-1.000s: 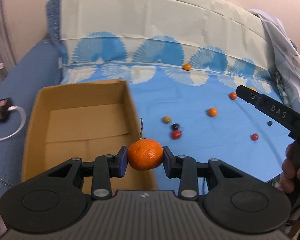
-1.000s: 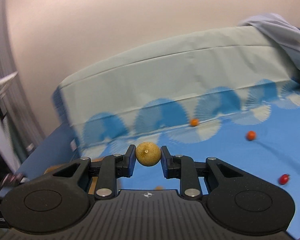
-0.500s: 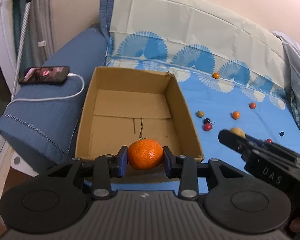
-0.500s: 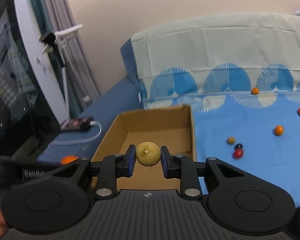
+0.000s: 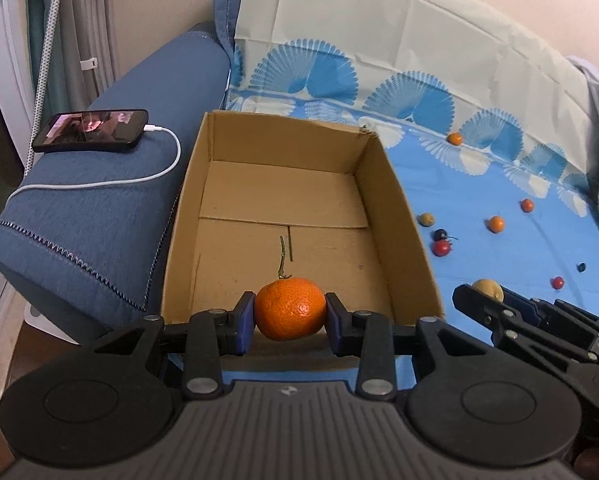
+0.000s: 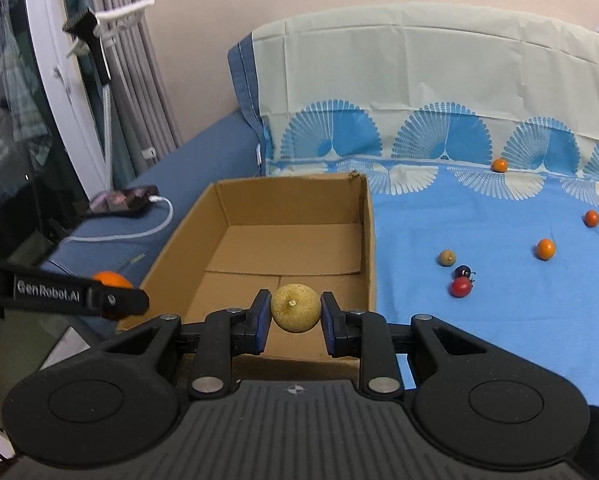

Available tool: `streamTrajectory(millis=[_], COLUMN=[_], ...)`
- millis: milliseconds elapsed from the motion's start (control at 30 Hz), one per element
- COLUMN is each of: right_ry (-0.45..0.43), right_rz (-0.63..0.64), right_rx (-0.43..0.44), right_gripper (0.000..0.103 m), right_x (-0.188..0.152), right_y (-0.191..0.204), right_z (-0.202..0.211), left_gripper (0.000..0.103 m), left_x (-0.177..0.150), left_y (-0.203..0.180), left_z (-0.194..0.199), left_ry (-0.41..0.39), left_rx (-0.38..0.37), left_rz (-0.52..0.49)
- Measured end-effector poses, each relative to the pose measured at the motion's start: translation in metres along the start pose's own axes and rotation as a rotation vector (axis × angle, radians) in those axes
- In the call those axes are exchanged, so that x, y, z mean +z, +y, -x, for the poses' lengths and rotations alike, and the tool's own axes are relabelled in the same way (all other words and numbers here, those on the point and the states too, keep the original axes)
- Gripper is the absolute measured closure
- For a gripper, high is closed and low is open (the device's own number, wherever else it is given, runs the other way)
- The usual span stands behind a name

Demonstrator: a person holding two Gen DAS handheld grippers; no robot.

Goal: Organize fruits
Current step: 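Carry the orange and lime into the box and open both tools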

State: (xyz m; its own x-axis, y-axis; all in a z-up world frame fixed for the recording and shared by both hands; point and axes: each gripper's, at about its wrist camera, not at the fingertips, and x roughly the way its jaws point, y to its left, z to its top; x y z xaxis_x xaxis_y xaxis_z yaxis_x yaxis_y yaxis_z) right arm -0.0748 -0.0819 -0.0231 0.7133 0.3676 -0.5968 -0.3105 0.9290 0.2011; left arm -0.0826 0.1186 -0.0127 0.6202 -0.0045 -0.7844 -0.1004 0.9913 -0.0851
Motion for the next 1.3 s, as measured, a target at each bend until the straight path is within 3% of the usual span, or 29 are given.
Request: streamTrajectory(millis=[633,1133,1300], right_ry=[0.122,0.255,0.241], right_rz=[0.066,0.088,0.119], right_rx=[-0.048,-0.079,-0.099], right_gripper=[0.076,0.076,0.076], right_x=[0.012,-0.006,-0.010], right_y=[-0.001,-0.002,0.002], right_z=[-0.105,-0.159,-0.161], left_gripper=[0.063,0.063,0.063], left_x=[0.040,0.034,0.030], left_y=[0.011,0.021,0.024], left_z=[-0.104,-0.168,-0.179], left_ry=[0.113,0.217,0.236], left_rx=[0.044,0.091,0.097], left_rz=[-0.011,-0.033,-0.029])
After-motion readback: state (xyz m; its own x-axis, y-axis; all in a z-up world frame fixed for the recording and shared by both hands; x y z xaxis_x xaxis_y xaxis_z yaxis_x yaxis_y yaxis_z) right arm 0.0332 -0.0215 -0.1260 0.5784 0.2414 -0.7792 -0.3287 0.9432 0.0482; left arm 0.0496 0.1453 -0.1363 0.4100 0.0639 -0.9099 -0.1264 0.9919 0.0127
